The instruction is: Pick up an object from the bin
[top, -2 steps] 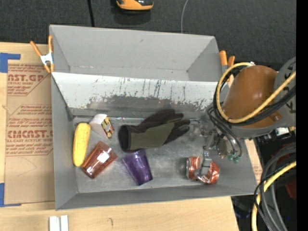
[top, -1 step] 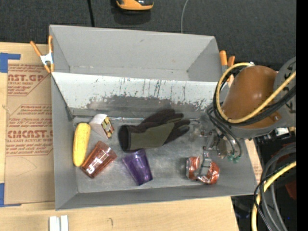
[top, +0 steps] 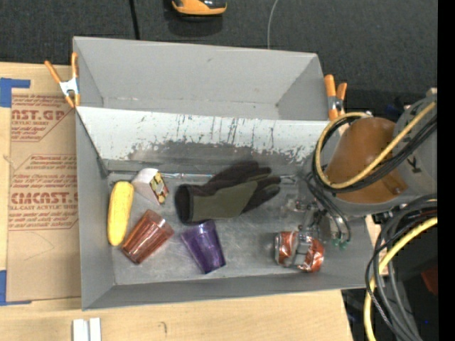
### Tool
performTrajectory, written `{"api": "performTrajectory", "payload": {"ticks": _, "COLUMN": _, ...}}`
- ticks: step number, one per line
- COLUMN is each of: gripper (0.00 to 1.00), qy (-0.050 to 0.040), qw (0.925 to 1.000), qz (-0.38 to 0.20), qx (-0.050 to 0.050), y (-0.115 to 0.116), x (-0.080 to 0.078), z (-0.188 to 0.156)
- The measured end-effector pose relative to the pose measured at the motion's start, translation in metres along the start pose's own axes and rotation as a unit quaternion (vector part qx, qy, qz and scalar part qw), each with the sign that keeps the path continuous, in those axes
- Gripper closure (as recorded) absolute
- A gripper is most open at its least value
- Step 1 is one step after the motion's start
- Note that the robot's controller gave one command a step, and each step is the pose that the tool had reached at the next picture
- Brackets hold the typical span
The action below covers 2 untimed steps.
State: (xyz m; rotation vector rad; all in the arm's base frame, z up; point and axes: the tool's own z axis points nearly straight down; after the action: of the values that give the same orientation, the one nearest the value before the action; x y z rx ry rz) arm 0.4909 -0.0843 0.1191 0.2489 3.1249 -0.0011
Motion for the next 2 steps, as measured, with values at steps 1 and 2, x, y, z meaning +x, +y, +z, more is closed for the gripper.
{"api": "performTrajectory", "payload": {"ticks": 1, "gripper": 0.00, "qy": 0.0047, "qw": 0.9980, "qz": -0.064, "qx": 0.000, "y": -0.003, "x": -0.005, "z": 0.037}}
{"api": "performTrajectory", "payload": {"ticks": 2, "gripper": 0.00, "qy": 0.0014, "qw": 0.9959, "qz": -0.091, "qx": -0.001, "y": -0.025, "x": 0.000, "z": 0.047}}
